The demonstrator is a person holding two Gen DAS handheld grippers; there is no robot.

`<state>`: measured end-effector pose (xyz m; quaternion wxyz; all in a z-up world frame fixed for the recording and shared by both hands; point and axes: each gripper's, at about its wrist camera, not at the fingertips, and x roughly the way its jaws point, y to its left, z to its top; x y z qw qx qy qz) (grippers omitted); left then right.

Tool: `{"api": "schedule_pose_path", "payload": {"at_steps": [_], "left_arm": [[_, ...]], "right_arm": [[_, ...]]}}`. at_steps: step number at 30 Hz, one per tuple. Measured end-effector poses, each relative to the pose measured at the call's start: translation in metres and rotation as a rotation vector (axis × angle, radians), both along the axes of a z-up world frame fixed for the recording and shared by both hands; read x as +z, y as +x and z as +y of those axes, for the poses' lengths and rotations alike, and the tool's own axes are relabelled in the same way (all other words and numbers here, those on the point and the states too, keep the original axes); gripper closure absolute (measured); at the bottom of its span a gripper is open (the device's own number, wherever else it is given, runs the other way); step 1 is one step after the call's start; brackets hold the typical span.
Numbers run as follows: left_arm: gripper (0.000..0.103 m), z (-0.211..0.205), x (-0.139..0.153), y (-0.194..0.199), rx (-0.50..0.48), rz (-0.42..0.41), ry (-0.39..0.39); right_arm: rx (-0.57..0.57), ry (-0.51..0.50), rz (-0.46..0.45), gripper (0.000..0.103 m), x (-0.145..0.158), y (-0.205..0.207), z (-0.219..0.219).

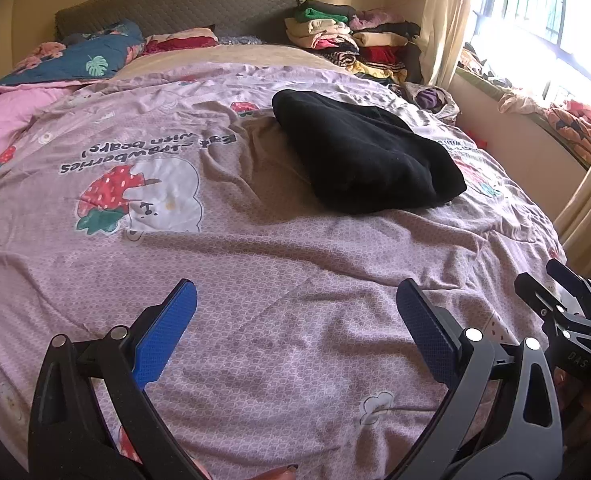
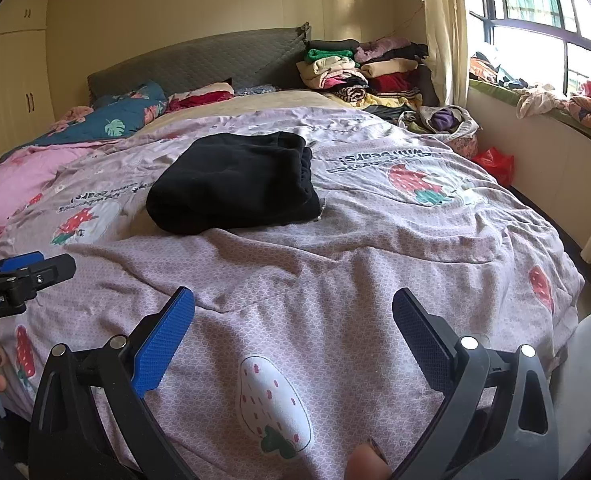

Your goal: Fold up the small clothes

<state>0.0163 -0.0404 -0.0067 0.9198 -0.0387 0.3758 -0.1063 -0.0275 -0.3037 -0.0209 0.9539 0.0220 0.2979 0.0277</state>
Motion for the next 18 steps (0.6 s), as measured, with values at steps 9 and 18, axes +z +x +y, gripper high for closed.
{"api": "schedule_pose_path", "payload": {"at_steps": [9, 18], "left_arm": [[0.009, 0.0004, 0.0003, -0.0003, 0.001, -0.002, 0.002], [0.009, -0.0001, 0.0008, -0.0011, 0.003, -0.003, 0.005]], "right_arm": [[-0.001, 0.000, 0.004, 0.004, -0.0017, 0.0001, 0.0029], [-0.001, 0.000, 0.004, 0.004, -0.0013, 0.0001, 0.0025]]}}
